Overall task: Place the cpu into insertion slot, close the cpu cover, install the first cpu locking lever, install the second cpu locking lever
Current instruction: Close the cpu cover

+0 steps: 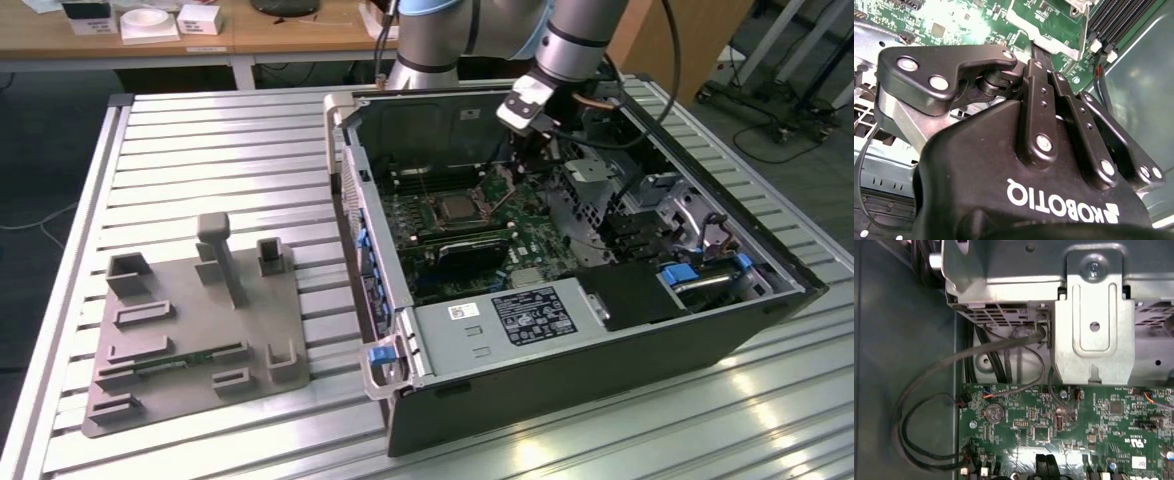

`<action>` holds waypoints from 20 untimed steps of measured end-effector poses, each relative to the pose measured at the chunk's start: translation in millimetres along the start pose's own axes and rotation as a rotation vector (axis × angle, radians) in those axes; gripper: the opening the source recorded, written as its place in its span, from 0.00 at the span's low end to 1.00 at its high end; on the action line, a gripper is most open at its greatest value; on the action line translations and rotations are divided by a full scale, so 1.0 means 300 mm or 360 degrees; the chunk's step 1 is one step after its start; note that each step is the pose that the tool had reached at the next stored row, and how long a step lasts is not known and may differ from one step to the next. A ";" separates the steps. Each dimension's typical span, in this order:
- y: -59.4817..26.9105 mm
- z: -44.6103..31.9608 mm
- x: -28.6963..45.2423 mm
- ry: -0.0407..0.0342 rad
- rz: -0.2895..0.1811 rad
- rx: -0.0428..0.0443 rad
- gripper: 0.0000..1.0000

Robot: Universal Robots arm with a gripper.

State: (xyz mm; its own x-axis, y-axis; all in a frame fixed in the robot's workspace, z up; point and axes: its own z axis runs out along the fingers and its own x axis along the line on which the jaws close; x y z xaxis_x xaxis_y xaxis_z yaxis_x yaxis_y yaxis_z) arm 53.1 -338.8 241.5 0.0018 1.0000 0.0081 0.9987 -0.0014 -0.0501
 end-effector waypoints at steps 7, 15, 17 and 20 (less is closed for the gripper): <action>-0.019 0.001 0.000 0.0000 0.0000 0.0001 0.10; -0.050 0.003 0.000 0.0000 0.0000 0.0001 0.10; -0.062 0.004 0.000 0.0000 0.0000 0.0001 0.10; -0.079 0.005 0.000 0.0000 0.0000 0.0001 0.10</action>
State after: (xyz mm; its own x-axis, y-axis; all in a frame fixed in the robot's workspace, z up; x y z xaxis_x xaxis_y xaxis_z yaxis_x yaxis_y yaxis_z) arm 29.3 -338.8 241.3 0.0019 1.0000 0.0081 0.9987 -0.0015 -0.0505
